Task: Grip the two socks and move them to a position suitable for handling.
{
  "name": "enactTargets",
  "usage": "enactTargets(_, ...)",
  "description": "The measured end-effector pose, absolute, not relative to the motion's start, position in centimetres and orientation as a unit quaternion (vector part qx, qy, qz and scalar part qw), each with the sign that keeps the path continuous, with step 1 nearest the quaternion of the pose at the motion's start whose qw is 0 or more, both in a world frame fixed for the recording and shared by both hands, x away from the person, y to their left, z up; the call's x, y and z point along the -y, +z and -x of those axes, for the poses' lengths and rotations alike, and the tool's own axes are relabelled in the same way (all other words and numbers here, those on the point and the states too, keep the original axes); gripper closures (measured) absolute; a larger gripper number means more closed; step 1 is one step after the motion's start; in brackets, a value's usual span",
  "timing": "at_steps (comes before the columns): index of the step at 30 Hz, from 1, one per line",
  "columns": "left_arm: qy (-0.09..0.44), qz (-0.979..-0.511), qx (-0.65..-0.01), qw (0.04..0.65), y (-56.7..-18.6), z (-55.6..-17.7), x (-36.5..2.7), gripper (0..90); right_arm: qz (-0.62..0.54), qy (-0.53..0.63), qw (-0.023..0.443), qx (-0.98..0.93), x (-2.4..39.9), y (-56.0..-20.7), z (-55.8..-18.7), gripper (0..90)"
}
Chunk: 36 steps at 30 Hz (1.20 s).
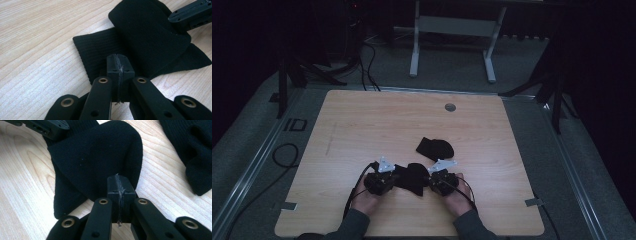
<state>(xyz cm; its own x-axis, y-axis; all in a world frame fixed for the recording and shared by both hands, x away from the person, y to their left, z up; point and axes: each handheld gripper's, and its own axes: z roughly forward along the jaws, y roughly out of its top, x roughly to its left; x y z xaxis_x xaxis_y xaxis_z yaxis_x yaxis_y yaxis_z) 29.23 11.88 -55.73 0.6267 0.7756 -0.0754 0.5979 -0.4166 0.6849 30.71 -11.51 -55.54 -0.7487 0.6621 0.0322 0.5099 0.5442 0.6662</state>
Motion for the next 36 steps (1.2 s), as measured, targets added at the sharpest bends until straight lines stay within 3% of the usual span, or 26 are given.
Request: enactTargets(36,0.13,-0.831,-0.413,0.349,-55.8,-29.2,-11.9,89.9,-0.366,0.329,0.111,-0.863,14.4,-55.3,-31.2,86.9)
